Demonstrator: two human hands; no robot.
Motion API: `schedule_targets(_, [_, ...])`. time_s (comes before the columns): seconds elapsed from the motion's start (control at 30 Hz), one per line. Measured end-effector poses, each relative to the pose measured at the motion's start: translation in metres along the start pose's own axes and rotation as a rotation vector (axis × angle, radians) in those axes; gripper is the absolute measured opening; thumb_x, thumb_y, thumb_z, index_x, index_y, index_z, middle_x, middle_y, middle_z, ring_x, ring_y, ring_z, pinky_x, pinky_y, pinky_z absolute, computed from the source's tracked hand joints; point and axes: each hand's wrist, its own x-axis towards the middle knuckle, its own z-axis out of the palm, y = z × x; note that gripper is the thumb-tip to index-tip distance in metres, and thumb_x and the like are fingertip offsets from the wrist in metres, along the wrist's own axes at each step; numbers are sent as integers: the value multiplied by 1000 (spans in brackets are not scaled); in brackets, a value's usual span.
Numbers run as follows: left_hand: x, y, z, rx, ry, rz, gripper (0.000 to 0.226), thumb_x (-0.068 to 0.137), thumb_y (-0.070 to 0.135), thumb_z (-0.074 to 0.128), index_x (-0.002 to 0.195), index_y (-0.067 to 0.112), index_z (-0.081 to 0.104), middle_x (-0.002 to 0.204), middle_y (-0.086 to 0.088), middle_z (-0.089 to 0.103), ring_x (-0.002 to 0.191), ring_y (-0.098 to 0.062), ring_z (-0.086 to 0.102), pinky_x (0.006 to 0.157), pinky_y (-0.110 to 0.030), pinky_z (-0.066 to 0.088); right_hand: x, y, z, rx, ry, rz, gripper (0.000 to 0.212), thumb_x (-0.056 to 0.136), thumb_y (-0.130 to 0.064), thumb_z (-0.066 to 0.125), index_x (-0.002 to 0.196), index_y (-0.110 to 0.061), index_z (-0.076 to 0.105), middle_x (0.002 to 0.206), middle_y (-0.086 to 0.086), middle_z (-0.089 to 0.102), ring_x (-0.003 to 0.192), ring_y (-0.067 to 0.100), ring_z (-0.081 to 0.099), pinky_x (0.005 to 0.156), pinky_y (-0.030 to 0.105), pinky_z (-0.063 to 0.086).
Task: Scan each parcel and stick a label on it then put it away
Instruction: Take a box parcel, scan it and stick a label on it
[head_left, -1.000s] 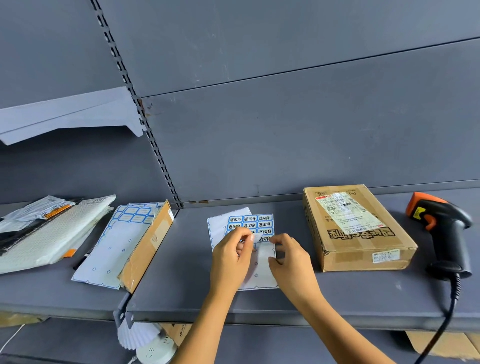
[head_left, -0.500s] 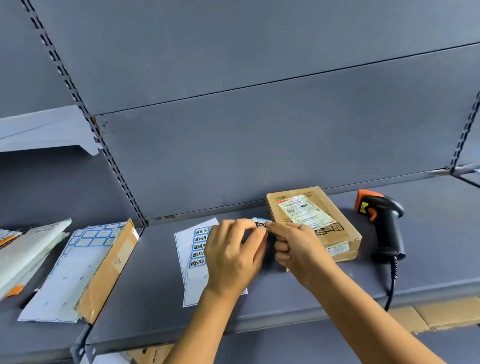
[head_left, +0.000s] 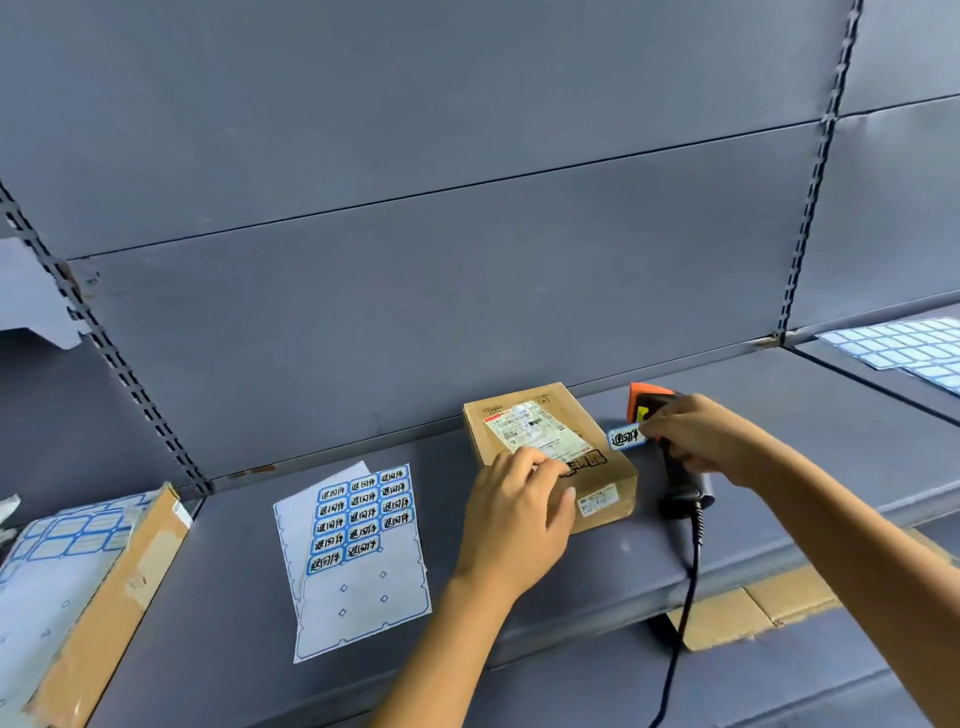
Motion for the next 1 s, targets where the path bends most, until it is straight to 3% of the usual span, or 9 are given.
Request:
schedule_targets(0.37, [9, 7, 19, 170, -138, 58, 48, 85, 51, 38, 121, 28, 60, 94, 2, 57, 82, -20, 54, 66, -32, 47, 4, -1, 15, -144, -81, 49, 18, 90, -11, 54, 75, -5, 61, 55, 6, 36, 46, 15, 29, 38, 18, 22])
schedule_targets(0.67, [12, 11, 24, 291, -178, 44, 47, 83, 55, 35, 112, 33, 64, 88, 2, 53, 76, -20, 52, 60, -34, 44, 3, 2, 18, -139, -81, 66, 18, 90, -9, 54, 74, -6, 61, 57, 6, 35, 48, 16, 30, 41, 20, 25])
schedule_targets(0.77, [21, 13, 23, 285, -234, 8, 45, 82, 57, 35, 108, 33, 62, 88, 1, 53, 77, -22, 52, 60, -34, 44, 1, 6, 20, -75, -77, 44, 23, 93, -14, 53, 72, -7, 58, 61, 9, 40, 52, 18, 36, 44, 22, 35])
schedule_targets(0.9, [29, 9, 24, 274, -404, 8, 57, 90, 61, 34, 142, 40, 29, 113, -9, 44, 98, -30, 46, 78, -41, 41, -10, 12, 21, -34, -76, 20, 29, 96, -26, 50, 81, -3, 60, 73, 13, 58, 64, 21, 59, 58, 28, 57])
schedule_targets(0.93, [28, 9, 25, 298, -384, 26, 57, 89, 62, 33, 143, 42, 29, 110, -10, 45, 95, -30, 48, 76, -40, 41, -13, 14, 22, -11, -101, 34, 29, 96, -28, 51, 86, -3, 61, 77, 12, 59, 68, 21, 60, 61, 28, 58])
schedule_targets(1.0, [28, 11, 26, 330, -322, 34, 55, 83, 62, 33, 133, 44, 45, 95, -6, 49, 79, -26, 52, 64, -37, 43, -17, 17, 23, 30, -162, 55, 27, 94, -29, 53, 90, -4, 62, 82, 14, 59, 73, 21, 59, 70, 30, 59])
